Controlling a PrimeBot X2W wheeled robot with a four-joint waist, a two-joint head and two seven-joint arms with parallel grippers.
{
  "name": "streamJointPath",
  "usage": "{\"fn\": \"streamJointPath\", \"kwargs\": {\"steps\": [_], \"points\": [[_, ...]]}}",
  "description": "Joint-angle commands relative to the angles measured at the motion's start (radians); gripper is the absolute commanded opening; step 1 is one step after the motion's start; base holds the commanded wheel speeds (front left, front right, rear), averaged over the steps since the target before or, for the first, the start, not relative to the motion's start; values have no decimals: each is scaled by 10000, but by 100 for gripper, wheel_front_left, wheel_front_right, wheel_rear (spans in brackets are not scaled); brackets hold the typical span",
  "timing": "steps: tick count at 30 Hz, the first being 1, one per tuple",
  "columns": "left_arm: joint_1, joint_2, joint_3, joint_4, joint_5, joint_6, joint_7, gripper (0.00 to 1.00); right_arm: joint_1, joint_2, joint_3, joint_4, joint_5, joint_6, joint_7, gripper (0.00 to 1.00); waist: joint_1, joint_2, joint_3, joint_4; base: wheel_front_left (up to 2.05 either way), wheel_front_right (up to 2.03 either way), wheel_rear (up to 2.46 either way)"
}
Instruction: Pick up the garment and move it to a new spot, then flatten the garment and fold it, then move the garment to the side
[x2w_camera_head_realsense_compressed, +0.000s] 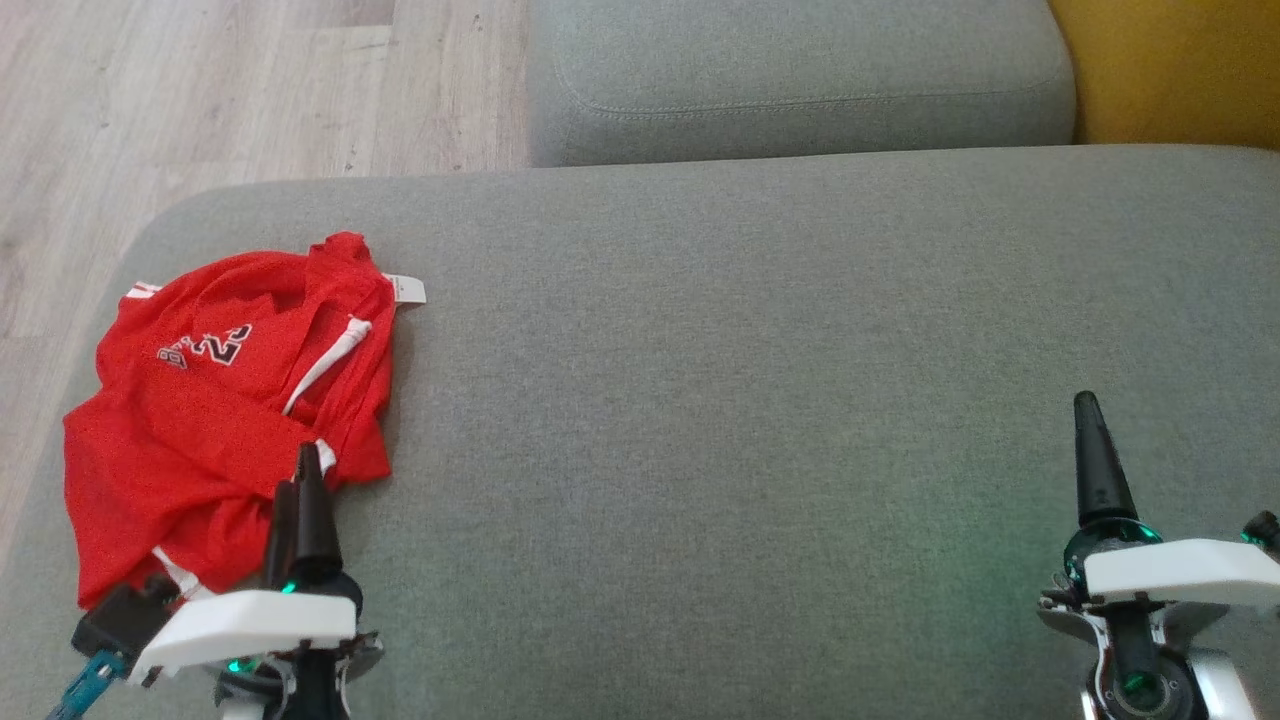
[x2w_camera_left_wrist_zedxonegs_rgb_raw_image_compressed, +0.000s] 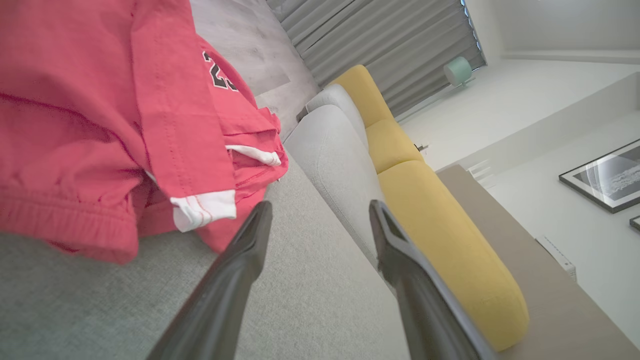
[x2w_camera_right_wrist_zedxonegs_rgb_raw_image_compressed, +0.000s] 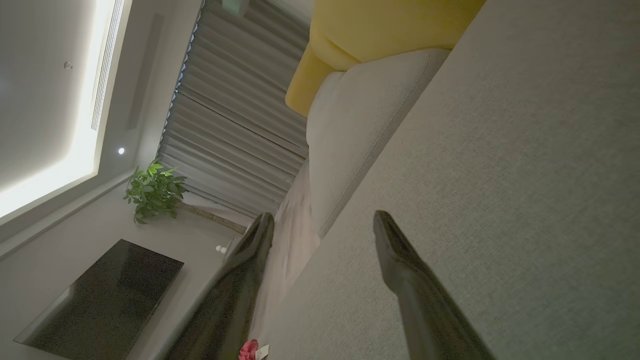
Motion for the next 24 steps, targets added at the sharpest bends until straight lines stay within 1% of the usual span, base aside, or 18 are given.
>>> {"fn": "streamJointPath", "kwargs": {"steps": [1, 24], "points": [[-499, 173, -13, -412, 478, 38, -134, 100, -291, -216, 163, -467, -447, -3, -112, 100, 0, 0, -4, 1, 0, 0, 0], [-628, 430, -803, -196, 3627, 271, -816, 100, -36, -352, 764, -1231, -3443, -4, -223, 100, 0, 0, -57, 13, 0, 0, 0]]}}
